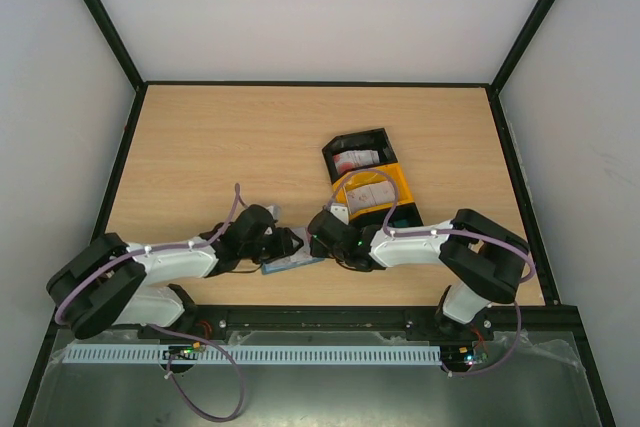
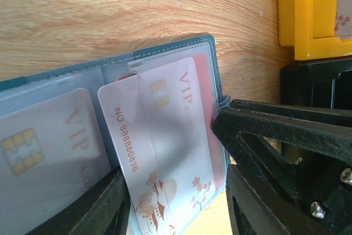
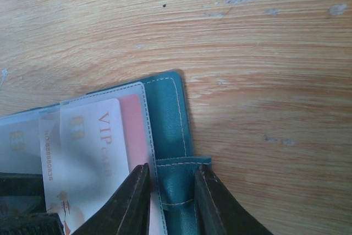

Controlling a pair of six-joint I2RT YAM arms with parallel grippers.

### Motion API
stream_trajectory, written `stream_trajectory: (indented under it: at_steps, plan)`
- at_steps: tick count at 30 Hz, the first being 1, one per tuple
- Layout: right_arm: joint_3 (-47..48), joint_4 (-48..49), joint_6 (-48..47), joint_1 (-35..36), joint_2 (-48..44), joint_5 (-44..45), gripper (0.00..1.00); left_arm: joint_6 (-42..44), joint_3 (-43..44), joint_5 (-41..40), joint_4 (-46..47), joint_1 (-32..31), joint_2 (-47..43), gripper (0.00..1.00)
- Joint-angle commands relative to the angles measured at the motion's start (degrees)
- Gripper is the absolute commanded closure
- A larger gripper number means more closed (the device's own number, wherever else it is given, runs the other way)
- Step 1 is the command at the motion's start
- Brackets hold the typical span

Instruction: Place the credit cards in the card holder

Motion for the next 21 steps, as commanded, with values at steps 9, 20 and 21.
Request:
stream_trajectory:
  at_steps: [9, 20, 21]
  plan:
    - [-2.4, -2.52, -0.24, 0.23, 2.4, -4.09, 0.78, 2.47, 3.01, -3.42, -12.06, -0.45, -1.54, 0.38]
    - [-3.5, 0.09, -0.48, -0.32, 1.73, -5.83, 0.78, 2.01, 4.45, -6.63, -18.02, -0.95, -3.93, 0.36]
    - [-3.55, 0.3, -0.61, -0.28, 1.65, -6.0, 0.78, 1.98, 4.28, -6.39, -17.31, -0.99, -3.63, 0.37]
